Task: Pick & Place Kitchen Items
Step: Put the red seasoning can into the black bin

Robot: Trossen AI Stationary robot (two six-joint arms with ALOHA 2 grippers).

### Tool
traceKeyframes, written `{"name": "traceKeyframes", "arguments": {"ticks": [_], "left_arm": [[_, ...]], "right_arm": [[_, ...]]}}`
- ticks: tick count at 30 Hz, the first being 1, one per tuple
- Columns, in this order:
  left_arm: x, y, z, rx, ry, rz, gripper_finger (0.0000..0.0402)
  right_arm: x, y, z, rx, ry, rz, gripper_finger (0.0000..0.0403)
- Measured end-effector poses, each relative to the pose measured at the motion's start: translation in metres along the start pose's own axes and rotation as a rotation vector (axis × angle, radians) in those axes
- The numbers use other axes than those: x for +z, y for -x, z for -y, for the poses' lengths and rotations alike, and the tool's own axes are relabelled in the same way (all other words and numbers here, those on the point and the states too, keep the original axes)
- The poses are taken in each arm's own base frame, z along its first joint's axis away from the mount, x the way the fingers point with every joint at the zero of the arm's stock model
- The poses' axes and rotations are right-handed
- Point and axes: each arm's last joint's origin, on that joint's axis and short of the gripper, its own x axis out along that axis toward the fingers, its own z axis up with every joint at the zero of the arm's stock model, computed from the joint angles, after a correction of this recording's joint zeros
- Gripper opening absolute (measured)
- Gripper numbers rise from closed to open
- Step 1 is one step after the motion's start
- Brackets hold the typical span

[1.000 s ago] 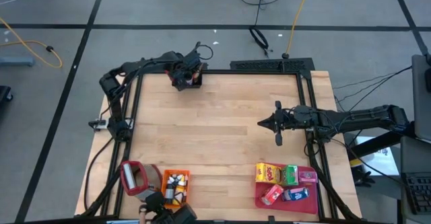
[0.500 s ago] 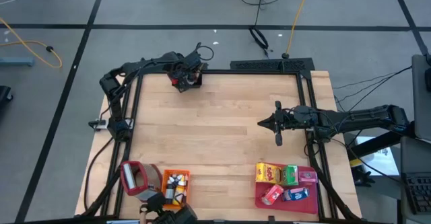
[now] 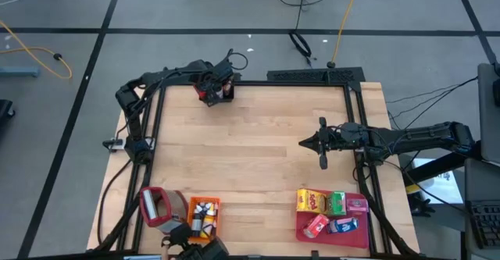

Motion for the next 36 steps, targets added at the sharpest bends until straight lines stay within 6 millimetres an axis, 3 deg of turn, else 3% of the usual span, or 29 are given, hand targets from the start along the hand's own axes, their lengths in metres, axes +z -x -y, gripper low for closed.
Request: {"name": "traceKeyframes", "arguments": {"ticks": [11, 17, 26, 34, 36], "left_arm": [[0.0023, 0.0002, 0.0011, -0.043, 0.083, 0.026, 0.0335], [0.0029, 0.0005, 0.0010, -0.037, -0.032, 0.035, 0.0335], [0.0026, 0.0004, 0.0007, -0.043, 0.024, 0.032, 0.0337], [0.0029, 0.0006, 0.0008, -0.050, 0.037, 0.036, 0.0394], [0.0031, 0.0006, 0.0005, -0.040, 0.036, 0.037, 0.0392]], "right_arm": [[-0.0008, 0.0000, 0.0001, -0.001, 0.000, -0.008, 0.0000], [-0.0028, -0.0001, 0.0003, -0.003, -0.006, -0.027, 0.0000], [-0.0027, -0.0001, 0.0002, -0.001, -0.007, -0.026, 0.0000], [-0.0027, -0.0001, 0.0002, 0.000, -0.019, -0.025, 0.0000], [-0.0027, -0.0001, 0.0002, 0.000, -0.019, -0.025, 0.0000]]}}
